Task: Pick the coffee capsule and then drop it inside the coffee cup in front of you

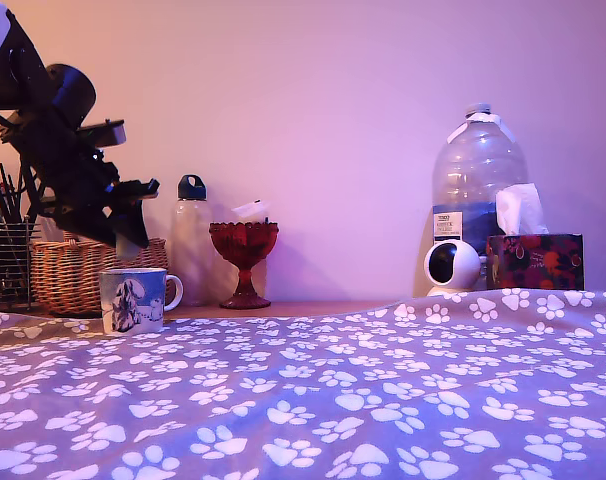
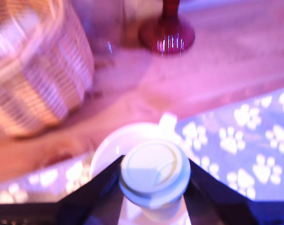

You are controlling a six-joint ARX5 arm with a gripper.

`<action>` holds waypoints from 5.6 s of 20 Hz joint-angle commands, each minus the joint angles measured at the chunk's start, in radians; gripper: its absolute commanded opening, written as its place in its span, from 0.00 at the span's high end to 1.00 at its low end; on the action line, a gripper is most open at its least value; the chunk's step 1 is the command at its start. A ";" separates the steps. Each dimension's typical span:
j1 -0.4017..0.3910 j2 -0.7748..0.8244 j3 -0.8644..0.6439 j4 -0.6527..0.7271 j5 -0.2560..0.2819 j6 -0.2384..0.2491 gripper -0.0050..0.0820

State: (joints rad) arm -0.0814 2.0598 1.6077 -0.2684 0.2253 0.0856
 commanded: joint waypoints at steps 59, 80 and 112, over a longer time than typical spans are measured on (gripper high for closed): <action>0.005 -0.701 -0.491 -0.171 0.160 0.014 0.96; -0.270 -1.291 -0.965 -0.091 0.157 -0.146 0.96; -0.528 -1.090 -1.114 0.408 0.009 -0.071 0.24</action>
State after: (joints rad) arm -0.6037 0.9592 0.5201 0.1143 0.2375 0.0231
